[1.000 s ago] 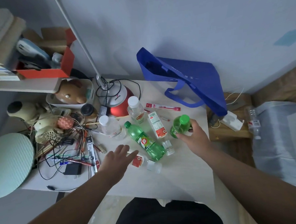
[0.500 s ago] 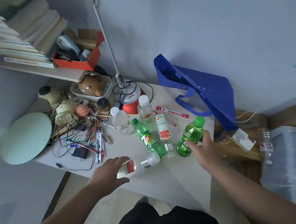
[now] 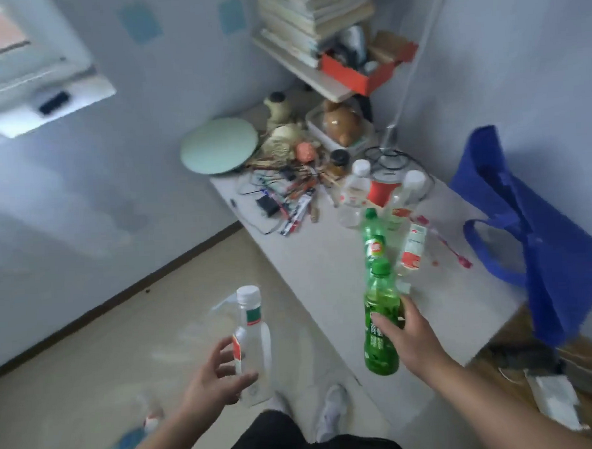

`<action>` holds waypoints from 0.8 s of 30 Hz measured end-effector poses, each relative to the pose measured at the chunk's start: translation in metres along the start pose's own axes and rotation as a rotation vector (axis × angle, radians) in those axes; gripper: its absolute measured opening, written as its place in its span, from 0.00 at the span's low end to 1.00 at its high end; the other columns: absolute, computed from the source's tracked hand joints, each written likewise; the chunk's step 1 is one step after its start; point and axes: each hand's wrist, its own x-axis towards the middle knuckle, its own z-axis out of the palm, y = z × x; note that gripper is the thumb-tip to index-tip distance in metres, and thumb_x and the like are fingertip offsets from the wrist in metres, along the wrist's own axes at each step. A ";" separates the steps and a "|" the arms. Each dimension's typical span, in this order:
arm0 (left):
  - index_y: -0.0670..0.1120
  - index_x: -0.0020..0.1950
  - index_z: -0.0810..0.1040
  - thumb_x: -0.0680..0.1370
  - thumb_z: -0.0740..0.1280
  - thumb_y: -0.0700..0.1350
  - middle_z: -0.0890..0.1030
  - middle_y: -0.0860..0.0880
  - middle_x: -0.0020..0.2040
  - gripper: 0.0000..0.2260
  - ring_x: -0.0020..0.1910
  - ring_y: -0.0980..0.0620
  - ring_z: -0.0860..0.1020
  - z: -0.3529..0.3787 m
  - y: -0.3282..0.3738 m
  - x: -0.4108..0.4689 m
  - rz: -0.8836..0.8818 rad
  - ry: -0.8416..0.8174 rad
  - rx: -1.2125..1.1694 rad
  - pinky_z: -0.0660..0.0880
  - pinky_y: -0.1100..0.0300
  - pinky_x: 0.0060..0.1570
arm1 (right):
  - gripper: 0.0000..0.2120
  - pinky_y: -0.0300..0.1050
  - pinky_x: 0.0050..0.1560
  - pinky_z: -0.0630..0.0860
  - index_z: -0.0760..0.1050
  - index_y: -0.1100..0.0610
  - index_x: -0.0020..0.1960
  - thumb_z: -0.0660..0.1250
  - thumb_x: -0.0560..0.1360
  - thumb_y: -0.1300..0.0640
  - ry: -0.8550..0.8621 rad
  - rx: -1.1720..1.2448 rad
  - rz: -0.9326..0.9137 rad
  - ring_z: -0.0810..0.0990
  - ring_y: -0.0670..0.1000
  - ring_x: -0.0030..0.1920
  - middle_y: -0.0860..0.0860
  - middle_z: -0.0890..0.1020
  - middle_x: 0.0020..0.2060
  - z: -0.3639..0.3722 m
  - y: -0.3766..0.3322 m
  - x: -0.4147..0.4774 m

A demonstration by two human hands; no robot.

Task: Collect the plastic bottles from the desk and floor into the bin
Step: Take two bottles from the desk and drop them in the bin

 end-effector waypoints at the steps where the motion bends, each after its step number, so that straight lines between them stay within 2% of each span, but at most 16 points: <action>1: 0.54 0.68 0.74 0.73 0.77 0.37 0.82 0.45 0.58 0.27 0.47 0.44 0.82 -0.010 -0.016 -0.013 -0.035 0.042 -0.034 0.77 0.53 0.38 | 0.18 0.48 0.51 0.79 0.74 0.39 0.55 0.71 0.67 0.38 -0.047 -0.027 -0.013 0.84 0.42 0.47 0.37 0.85 0.46 0.011 -0.004 0.001; 4: 0.52 0.67 0.76 0.72 0.79 0.41 0.82 0.48 0.59 0.26 0.51 0.47 0.84 -0.037 -0.070 -0.050 -0.138 0.181 -0.143 0.81 0.55 0.39 | 0.15 0.46 0.47 0.79 0.74 0.38 0.54 0.72 0.70 0.40 -0.206 -0.152 -0.051 0.84 0.42 0.46 0.39 0.85 0.45 0.046 -0.014 0.000; 6: 0.54 0.65 0.77 0.71 0.80 0.42 0.81 0.50 0.59 0.25 0.54 0.48 0.83 -0.051 -0.107 -0.078 -0.204 0.279 -0.244 0.82 0.54 0.39 | 0.16 0.45 0.45 0.78 0.73 0.37 0.53 0.71 0.68 0.35 -0.321 -0.280 -0.085 0.83 0.39 0.43 0.41 0.85 0.43 0.074 -0.022 0.000; 8: 0.57 0.62 0.78 0.71 0.81 0.43 0.81 0.51 0.59 0.24 0.54 0.49 0.83 -0.062 -0.146 -0.107 -0.264 0.379 -0.340 0.83 0.51 0.40 | 0.18 0.45 0.46 0.78 0.72 0.37 0.54 0.71 0.68 0.35 -0.444 -0.407 -0.099 0.83 0.39 0.44 0.42 0.84 0.45 0.106 -0.031 0.000; 10: 0.59 0.60 0.78 0.70 0.81 0.45 0.81 0.51 0.58 0.23 0.54 0.49 0.83 -0.070 -0.185 -0.137 -0.324 0.471 -0.423 0.83 0.47 0.43 | 0.18 0.48 0.49 0.78 0.71 0.40 0.58 0.72 0.71 0.40 -0.542 -0.522 -0.096 0.82 0.42 0.47 0.43 0.83 0.48 0.139 -0.039 -0.001; 14: 0.59 0.62 0.77 0.63 0.80 0.53 0.82 0.52 0.56 0.29 0.52 0.49 0.84 -0.077 -0.253 -0.199 -0.427 0.625 -0.542 0.82 0.44 0.50 | 0.19 0.43 0.41 0.73 0.71 0.42 0.58 0.72 0.72 0.39 -0.630 -0.780 -0.143 0.80 0.42 0.45 0.41 0.82 0.46 0.201 -0.049 -0.016; 16: 0.58 0.64 0.75 0.64 0.80 0.53 0.81 0.52 0.58 0.30 0.51 0.48 0.83 -0.079 -0.282 -0.226 -0.463 0.660 -0.590 0.82 0.44 0.51 | 0.19 0.43 0.39 0.72 0.70 0.42 0.58 0.72 0.72 0.39 -0.651 -0.875 -0.163 0.81 0.43 0.43 0.41 0.82 0.45 0.231 -0.054 -0.029; 19: 0.57 0.64 0.74 0.69 0.81 0.51 0.79 0.52 0.60 0.27 0.54 0.50 0.82 -0.080 -0.320 -0.260 -0.488 0.717 -0.621 0.82 0.49 0.45 | 0.19 0.42 0.38 0.71 0.71 0.45 0.59 0.72 0.73 0.41 -0.718 -0.982 -0.201 0.80 0.43 0.43 0.42 0.81 0.45 0.276 -0.056 -0.048; 21: 0.57 0.63 0.74 0.69 0.80 0.52 0.79 0.53 0.59 0.26 0.55 0.52 0.81 -0.081 -0.339 -0.279 -0.503 0.776 -0.615 0.80 0.55 0.41 | 0.20 0.41 0.38 0.72 0.71 0.46 0.60 0.73 0.73 0.41 -0.782 -1.052 -0.219 0.80 0.44 0.44 0.43 0.82 0.46 0.306 -0.058 -0.062; 24: 0.57 0.64 0.72 0.68 0.80 0.54 0.79 0.54 0.57 0.28 0.53 0.54 0.81 -0.078 -0.360 -0.301 -0.554 0.840 -0.656 0.78 0.58 0.40 | 0.20 0.41 0.39 0.73 0.72 0.45 0.59 0.73 0.72 0.39 -0.877 -1.156 -0.232 0.81 0.45 0.45 0.44 0.82 0.47 0.343 -0.061 -0.077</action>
